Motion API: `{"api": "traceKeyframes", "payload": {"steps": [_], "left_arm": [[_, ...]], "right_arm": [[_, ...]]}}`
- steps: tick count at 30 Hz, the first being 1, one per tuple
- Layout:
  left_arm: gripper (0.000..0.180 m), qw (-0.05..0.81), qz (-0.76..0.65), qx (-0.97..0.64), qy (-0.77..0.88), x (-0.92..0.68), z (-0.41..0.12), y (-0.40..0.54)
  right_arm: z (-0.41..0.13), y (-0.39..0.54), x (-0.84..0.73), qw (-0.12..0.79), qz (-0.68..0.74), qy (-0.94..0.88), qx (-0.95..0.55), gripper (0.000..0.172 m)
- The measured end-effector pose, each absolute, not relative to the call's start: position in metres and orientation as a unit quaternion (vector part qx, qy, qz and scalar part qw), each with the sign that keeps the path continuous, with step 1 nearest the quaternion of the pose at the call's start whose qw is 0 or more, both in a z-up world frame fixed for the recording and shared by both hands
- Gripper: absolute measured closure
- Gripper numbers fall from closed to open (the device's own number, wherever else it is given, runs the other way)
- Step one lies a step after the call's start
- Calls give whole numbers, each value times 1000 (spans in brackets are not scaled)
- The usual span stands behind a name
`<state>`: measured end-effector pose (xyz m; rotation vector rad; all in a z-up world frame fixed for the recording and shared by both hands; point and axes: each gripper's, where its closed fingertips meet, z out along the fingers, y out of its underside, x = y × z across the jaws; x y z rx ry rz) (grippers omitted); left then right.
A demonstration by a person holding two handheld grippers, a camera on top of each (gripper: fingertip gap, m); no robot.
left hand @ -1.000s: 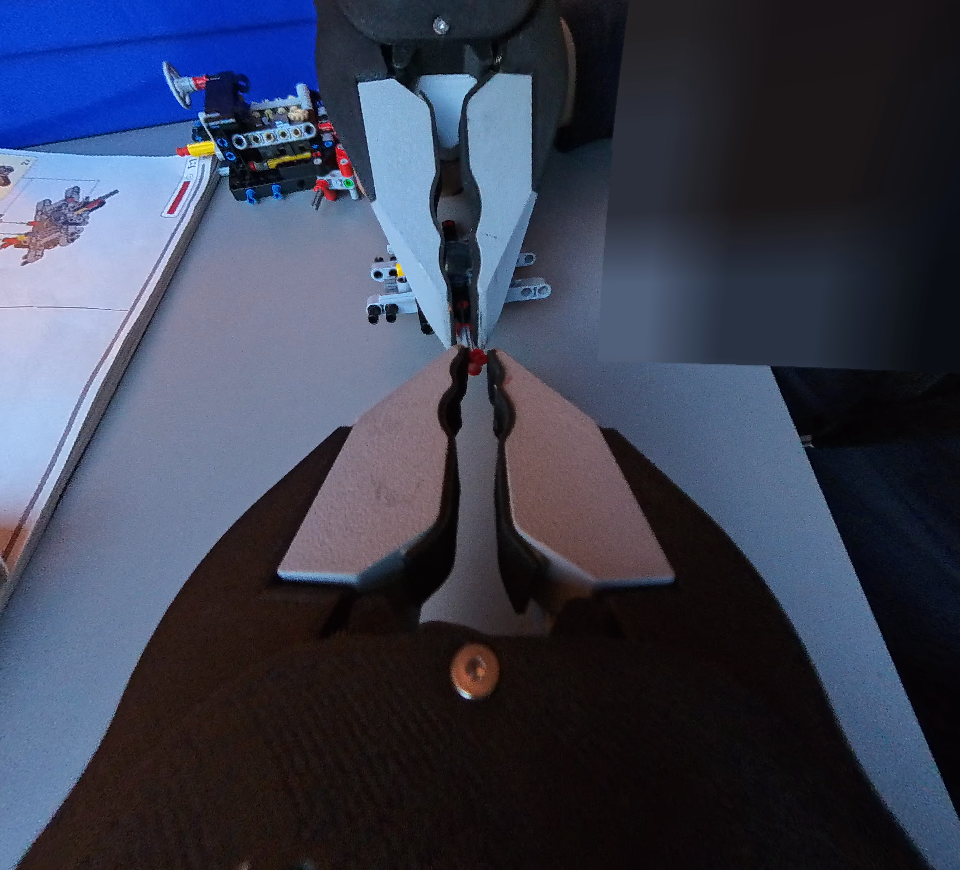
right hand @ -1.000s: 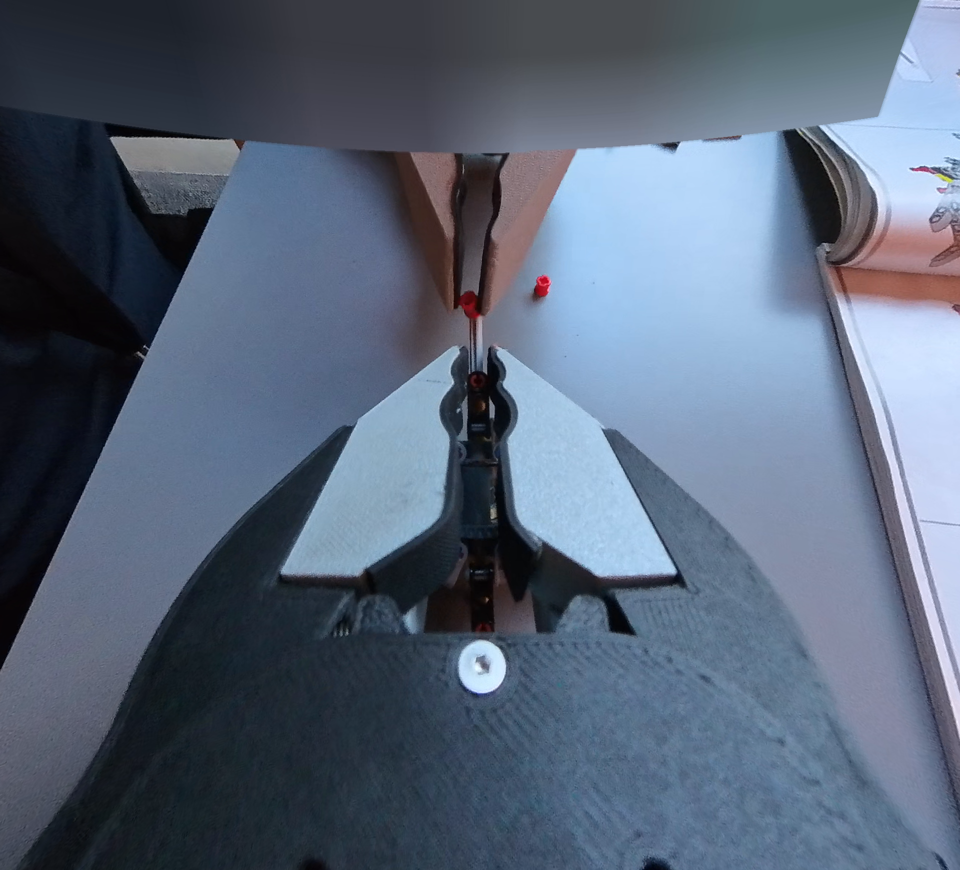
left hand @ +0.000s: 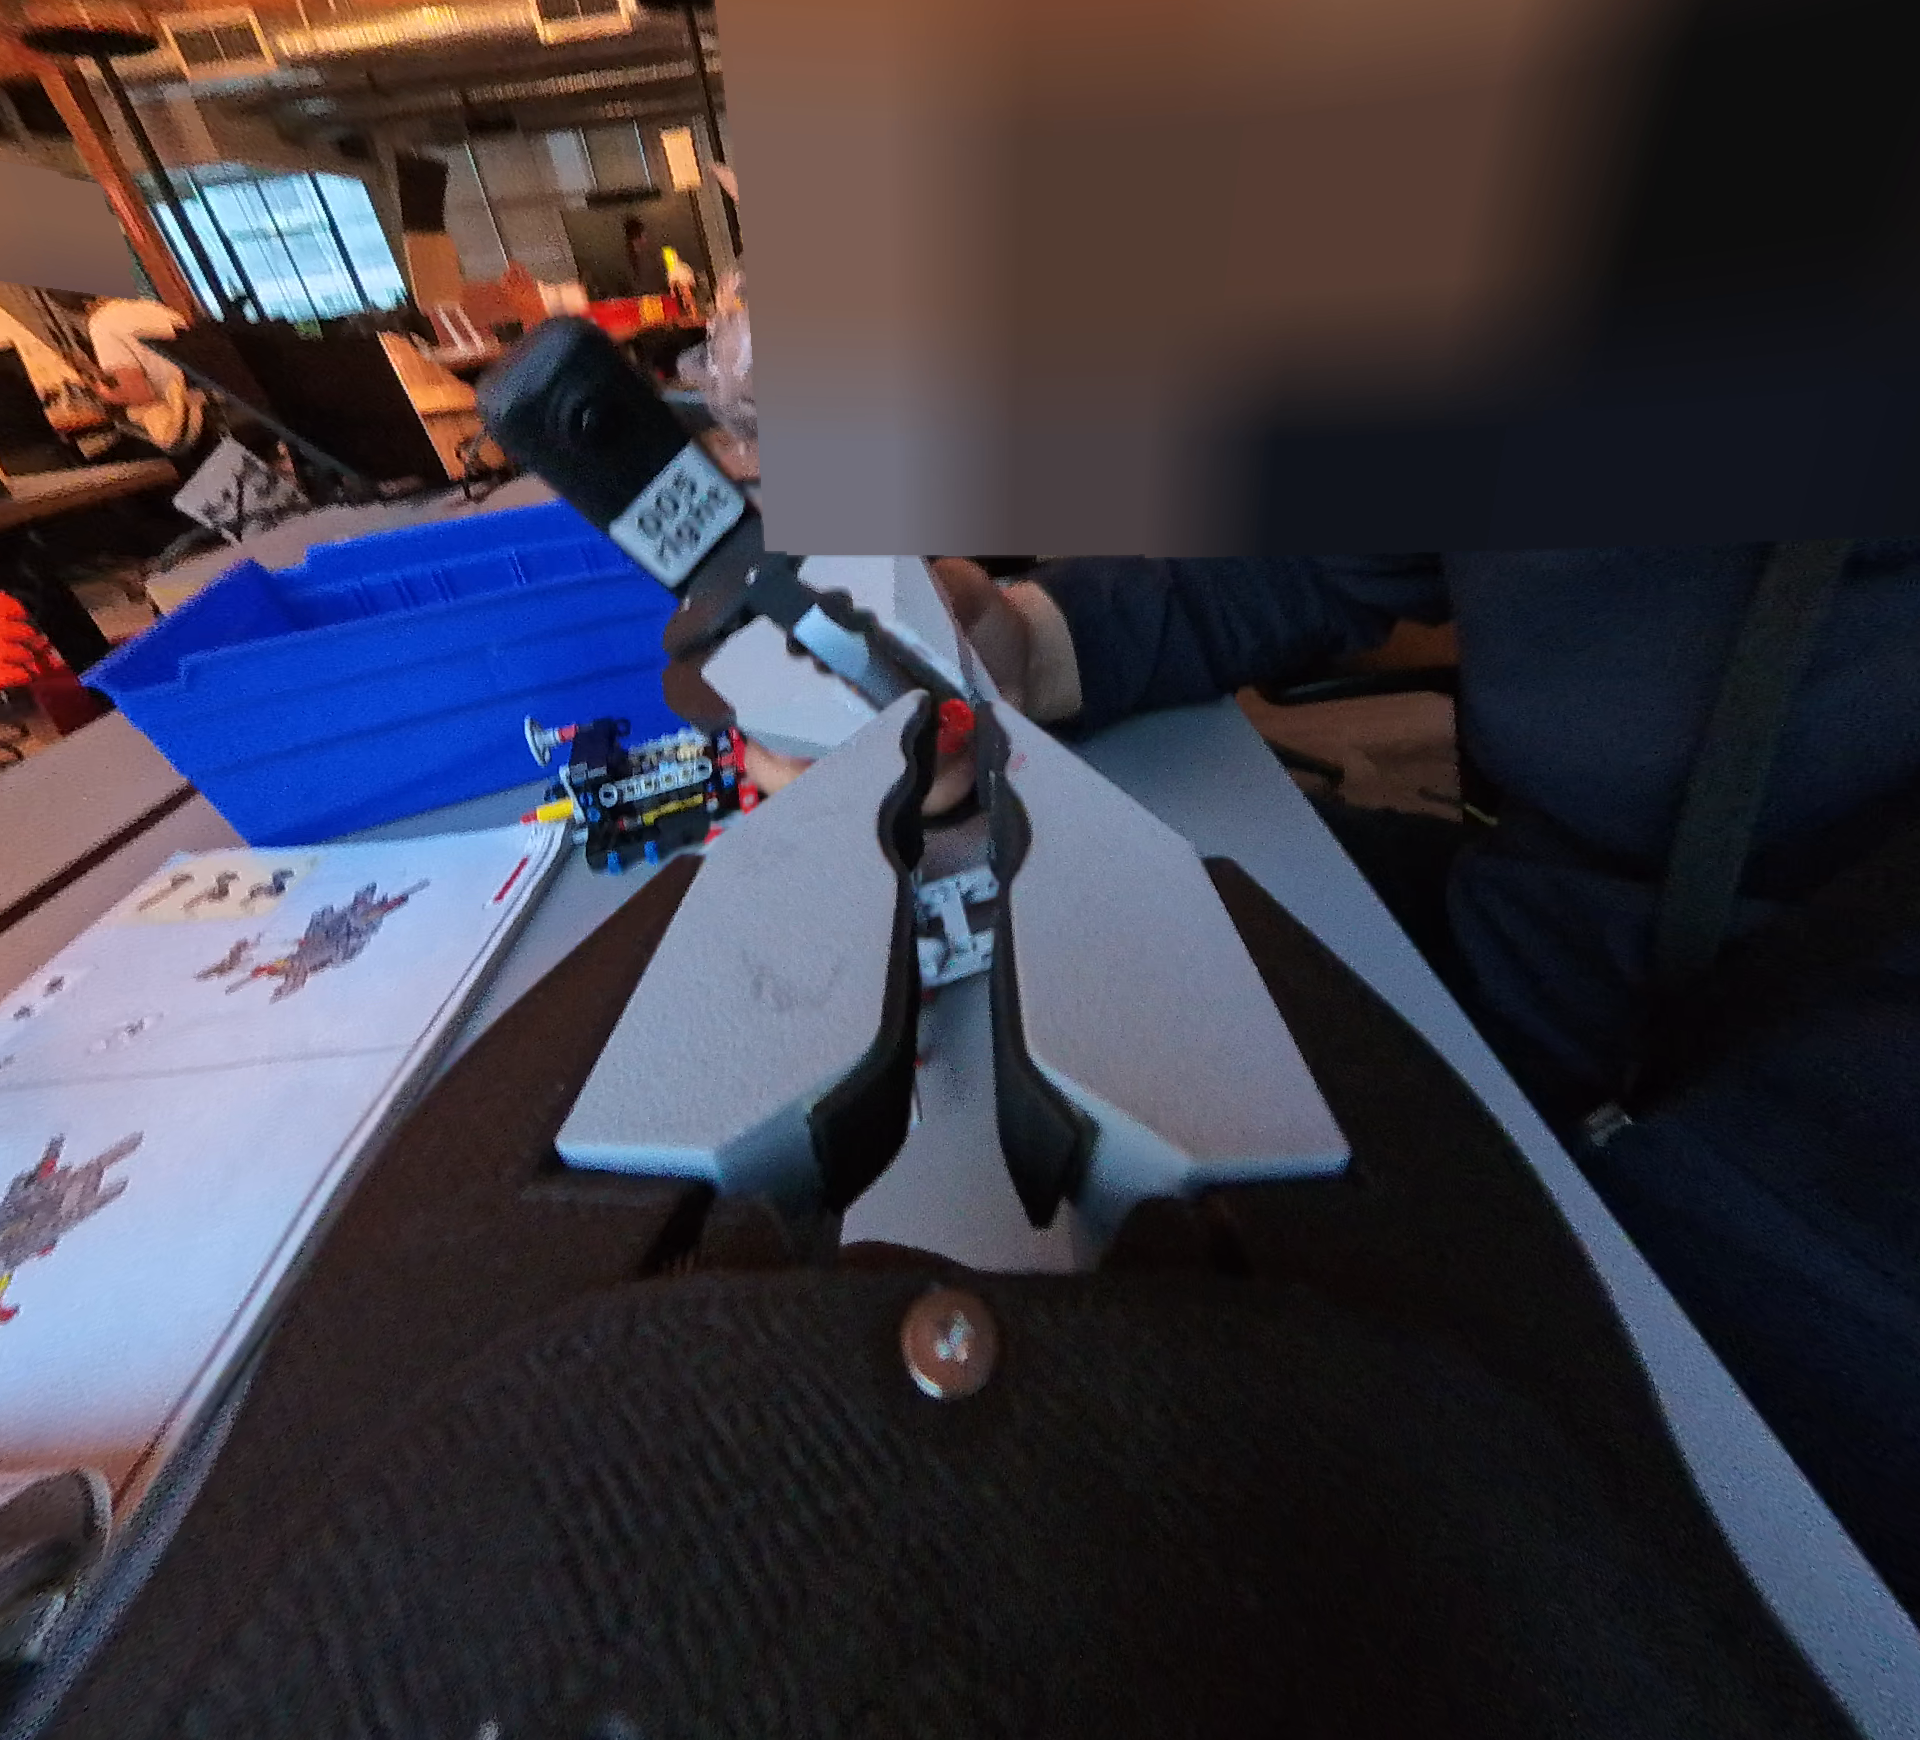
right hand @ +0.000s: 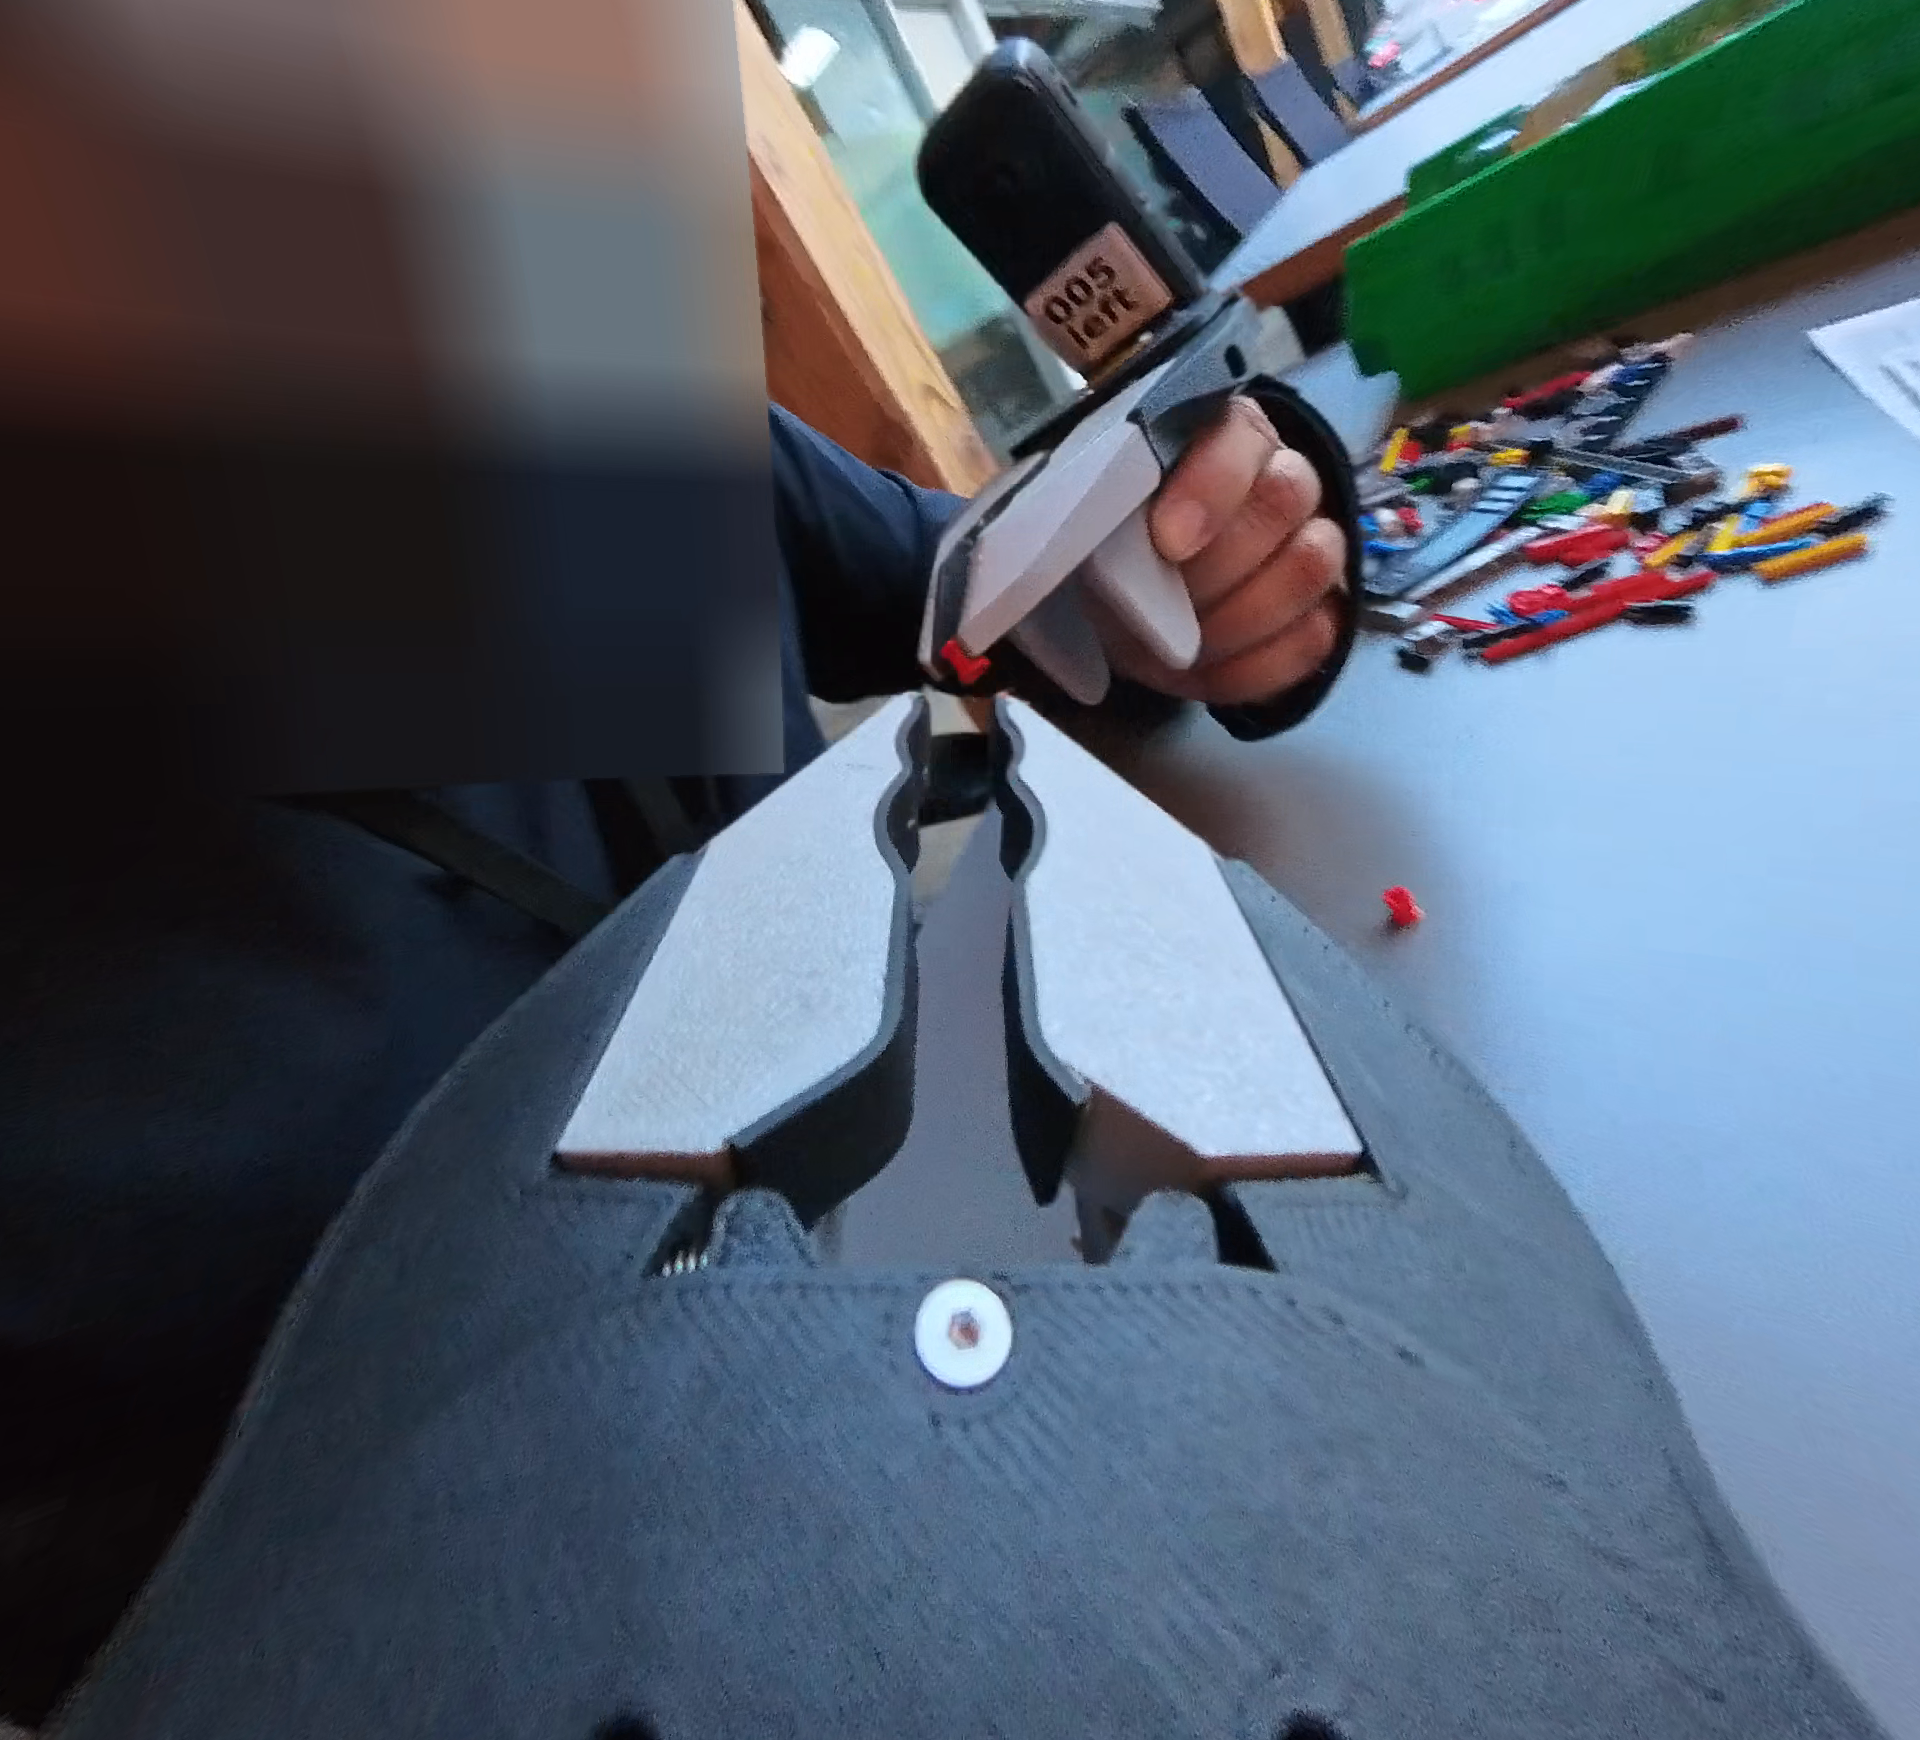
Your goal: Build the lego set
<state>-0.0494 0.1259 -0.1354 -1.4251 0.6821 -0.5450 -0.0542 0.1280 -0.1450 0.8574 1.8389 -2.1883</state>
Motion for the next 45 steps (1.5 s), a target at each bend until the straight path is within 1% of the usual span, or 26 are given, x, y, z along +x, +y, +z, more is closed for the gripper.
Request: {"api": "traceKeyframes", "payload": {"steps": [2,10,15,20,24,32,35,45], "left_arm": [[176,688,-243,-614,300,-46,-127,124],[176,698,-244,-601,304,-40,-123,122],[176,700,-232,-602,308,-41,-123,122],[176,696,-203,-612,318,-44,-127,124],[176,696,-209,-610,314,-45,-127,124],[176,702,-208,-609,305,-48,-125,126],[176,699,-172,-623,306,-54,-130,130],[176,652,-37,-685,324,-74,-156,146]], "right_arm": [[-140,124,-52,103,-744,600,275,163],[-128,112,-48,155,-772,564,250,165],[-128,113,-50,148,-773,563,253,168],[-131,114,-54,158,-770,557,270,168],[-131,116,-55,168,-774,545,275,168],[-129,117,-58,170,-781,532,279,169],[-132,121,-63,170,-779,524,299,169],[-156,135,-83,110,-737,547,382,170]]}}
